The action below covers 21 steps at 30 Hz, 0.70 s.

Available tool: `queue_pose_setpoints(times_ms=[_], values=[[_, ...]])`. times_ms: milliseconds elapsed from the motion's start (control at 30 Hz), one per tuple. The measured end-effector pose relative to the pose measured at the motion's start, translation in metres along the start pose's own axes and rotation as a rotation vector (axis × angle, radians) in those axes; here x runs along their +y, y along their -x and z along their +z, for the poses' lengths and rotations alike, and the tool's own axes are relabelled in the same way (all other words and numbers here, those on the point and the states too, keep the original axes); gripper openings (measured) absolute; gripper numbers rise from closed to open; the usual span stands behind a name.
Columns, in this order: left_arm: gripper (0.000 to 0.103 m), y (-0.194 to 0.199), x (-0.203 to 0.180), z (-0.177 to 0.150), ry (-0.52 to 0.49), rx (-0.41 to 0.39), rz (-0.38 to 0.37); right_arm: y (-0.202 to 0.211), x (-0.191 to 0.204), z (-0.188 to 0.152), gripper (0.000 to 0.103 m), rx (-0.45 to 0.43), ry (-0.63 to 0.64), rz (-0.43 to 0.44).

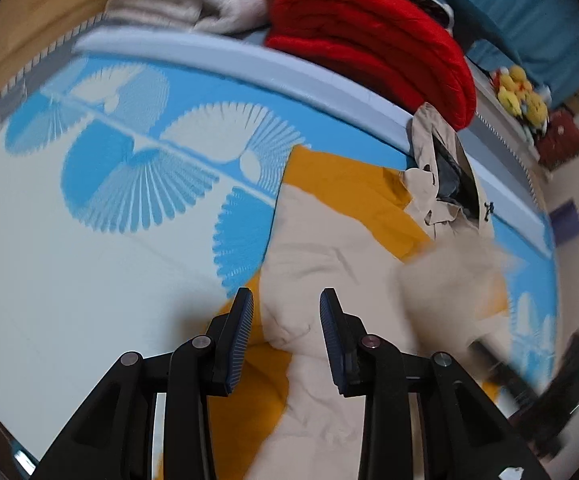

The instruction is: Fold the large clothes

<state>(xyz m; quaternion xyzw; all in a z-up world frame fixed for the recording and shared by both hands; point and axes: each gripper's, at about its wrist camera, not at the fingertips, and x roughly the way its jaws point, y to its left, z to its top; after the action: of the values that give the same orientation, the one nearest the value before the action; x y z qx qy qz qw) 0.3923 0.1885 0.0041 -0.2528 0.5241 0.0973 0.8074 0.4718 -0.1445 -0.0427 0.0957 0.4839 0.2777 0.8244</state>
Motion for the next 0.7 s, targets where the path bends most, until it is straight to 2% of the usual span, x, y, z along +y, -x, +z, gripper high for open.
queue_pose_setpoints(times_ms=[67,167,233,300,367,433,533,600,700], values=[[0.030,-0.003,0.004,-0.002,0.029,0.025,-0.029,0.006,0.009,-0.016,0.008,0.031,0.051,-0.039],[0.030,-0.008,-0.003,-0.006,0.020,0.048,-0.064,0.050,-0.004,-0.026,0.011,-0.027,0.057,-0.112],[0.030,-0.015,-0.012,-0.009,0.008,0.058,-0.077,0.079,-0.013,-0.030,0.021,-0.066,0.007,-0.148],[0.030,-0.025,-0.022,-0.014,0.003,0.088,-0.095,0.109,-0.034,-0.036,0.045,-0.116,-0.068,-0.184],[0.030,-0.032,-0.029,-0.017,0.003,0.109,-0.102,0.125,-0.048,-0.033,0.052,-0.164,-0.124,-0.216],[0.030,-0.037,-0.037,-0.021,-0.015,0.116,-0.091,0.118,-0.067,-0.037,0.052,-0.159,-0.179,-0.228],[0.030,-0.034,-0.041,-0.022,-0.011,0.103,-0.081,0.085,-0.084,-0.036,0.052,-0.084,-0.228,-0.187],[0.030,-0.029,-0.038,-0.019,-0.002,0.088,-0.082,0.052,-0.084,-0.024,0.052,-0.036,-0.210,-0.150],[0.030,-0.024,-0.029,-0.015,0.009,0.073,-0.068,0.009,-0.073,0.001,0.052,-0.014,-0.148,-0.120]])
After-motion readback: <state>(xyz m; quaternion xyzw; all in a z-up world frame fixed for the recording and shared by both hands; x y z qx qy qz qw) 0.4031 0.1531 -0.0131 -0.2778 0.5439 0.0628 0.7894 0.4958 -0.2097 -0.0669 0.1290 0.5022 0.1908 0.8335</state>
